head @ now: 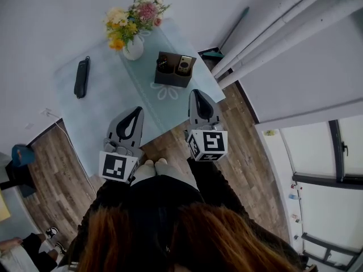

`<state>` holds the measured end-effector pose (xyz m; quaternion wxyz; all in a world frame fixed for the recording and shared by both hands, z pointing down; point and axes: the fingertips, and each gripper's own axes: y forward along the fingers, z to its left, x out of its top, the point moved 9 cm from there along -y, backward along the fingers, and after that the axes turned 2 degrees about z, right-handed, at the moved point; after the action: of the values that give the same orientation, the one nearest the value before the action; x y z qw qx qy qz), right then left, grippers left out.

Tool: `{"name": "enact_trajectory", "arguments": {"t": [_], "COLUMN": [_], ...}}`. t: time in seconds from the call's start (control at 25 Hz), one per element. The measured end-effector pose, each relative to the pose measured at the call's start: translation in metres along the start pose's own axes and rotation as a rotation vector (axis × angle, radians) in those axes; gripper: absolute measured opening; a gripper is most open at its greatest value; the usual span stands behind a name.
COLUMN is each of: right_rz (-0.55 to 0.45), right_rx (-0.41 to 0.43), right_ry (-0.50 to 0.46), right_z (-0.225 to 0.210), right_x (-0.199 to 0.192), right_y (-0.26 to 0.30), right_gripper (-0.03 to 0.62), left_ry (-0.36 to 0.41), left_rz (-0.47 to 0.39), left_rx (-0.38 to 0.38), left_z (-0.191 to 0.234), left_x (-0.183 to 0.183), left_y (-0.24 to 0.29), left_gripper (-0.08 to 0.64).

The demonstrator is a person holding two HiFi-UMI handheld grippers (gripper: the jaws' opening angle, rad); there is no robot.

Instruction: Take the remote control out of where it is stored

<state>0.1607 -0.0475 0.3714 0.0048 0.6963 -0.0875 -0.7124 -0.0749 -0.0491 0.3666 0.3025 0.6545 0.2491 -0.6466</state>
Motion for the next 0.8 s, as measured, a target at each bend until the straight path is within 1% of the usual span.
{"name": "enact_trajectory", "arguments": {"t": [0.24,0.36,0.52,0.68,0.8], "right_rz": [0.041,0.084,0.138,0.184,0.209], "right_rx": [-0.034,-0.061,-0.089,-0.105,-0.118], "right_ry": [-0.012,-0.032,-0.033,-0.051,-0.050], "right_z": [-0.011,-0.017,-0.028,-0.035,-0.039], "right_x": [-0.014,-0.025,-0.041,-0.056,-0.065], "right_y": [0.035,0.053,0.077,0.098,0.112], "right_gripper": [0.015,0.015,0.015,0.015,0.017], "left_ry": [0.001,0.001,0.011,0.018,0.028], "left_rz": [0.005,0.009,0.016,0.028,0.015], "left_rx": [0.014,0.022,0.019,0.029,0.037], "left_z": [0.002,0.004,0.004,0.006,0.009], "left_x": [0.000,-0.001,0.001,0.002,0.004], "left_y": [-0.003,-0.005,-0.006,-0.009,-0.012], "left_gripper": [0.005,0.005,0.005,0.005,0.005]}}
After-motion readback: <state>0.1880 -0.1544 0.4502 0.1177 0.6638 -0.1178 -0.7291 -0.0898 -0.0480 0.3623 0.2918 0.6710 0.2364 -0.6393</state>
